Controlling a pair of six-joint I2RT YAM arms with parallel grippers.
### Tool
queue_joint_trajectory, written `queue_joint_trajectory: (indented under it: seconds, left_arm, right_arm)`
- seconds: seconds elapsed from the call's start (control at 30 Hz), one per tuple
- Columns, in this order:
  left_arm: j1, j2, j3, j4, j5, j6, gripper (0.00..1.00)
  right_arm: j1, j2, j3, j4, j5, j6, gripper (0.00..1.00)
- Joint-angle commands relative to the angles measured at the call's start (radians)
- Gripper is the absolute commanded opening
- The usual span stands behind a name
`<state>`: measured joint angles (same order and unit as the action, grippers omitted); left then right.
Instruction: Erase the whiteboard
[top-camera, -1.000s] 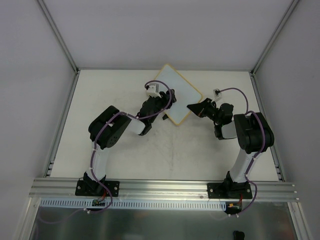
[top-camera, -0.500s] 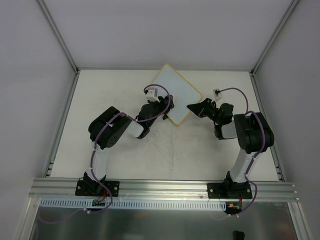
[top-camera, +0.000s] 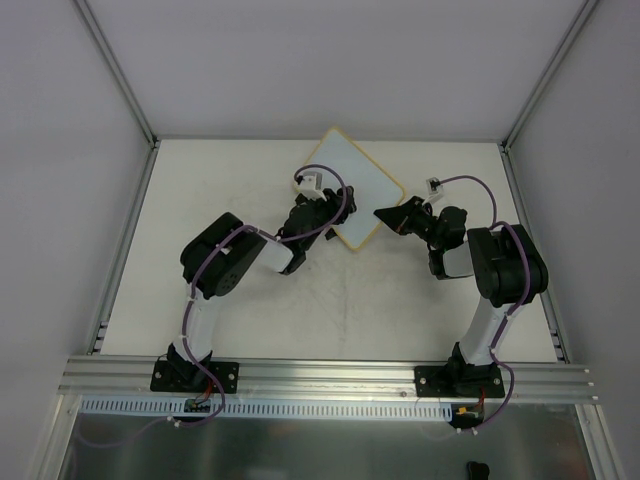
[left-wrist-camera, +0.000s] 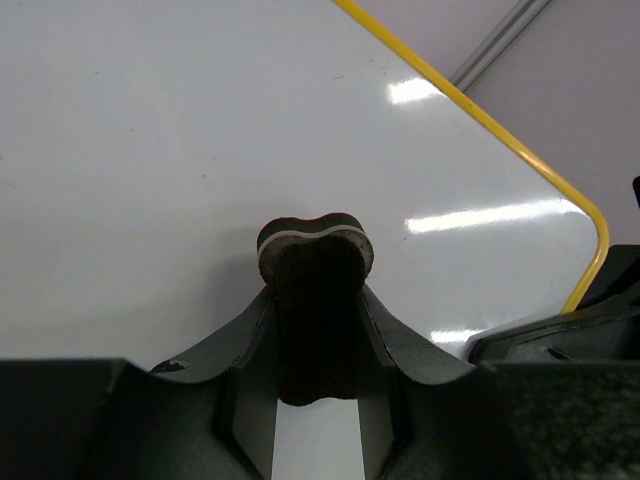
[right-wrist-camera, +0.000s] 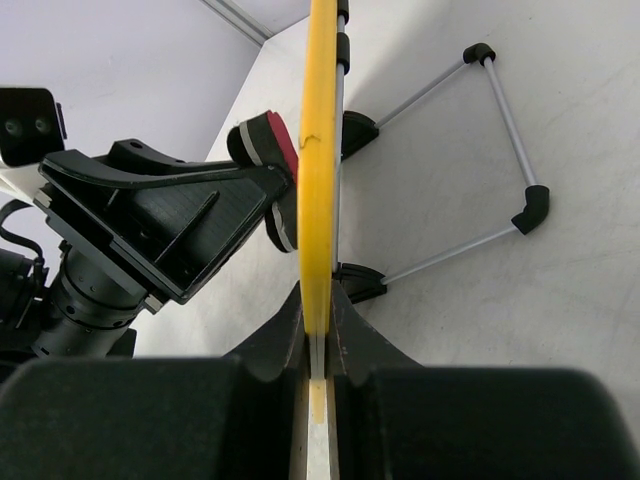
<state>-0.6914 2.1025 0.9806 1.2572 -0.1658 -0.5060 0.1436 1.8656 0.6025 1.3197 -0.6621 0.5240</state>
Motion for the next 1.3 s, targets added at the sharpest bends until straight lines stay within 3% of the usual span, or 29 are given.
queue_joint_trajectory:
  seconds: [0.0,0.4,1.27]
  left_arm:
    - [-0.022,0.027,0.076,0.007,0.020,0.014,0.00]
    - [-0.034,0.042,0.168,-0.090,0.031,0.047,0.00]
    - [-0.126,-0.012,-0.052,-0.065,-0.046,-0.077,0.00]
  right_arm:
    - [0.014,0.000,0.025,0.213,-0.071,0.001,0.00]
    - [0.013,0.003,0.025,0.214,-0.071,0.001,0.00]
    - [0.014,-0.002,0.025,0.214,-0.071,0.001,0.00]
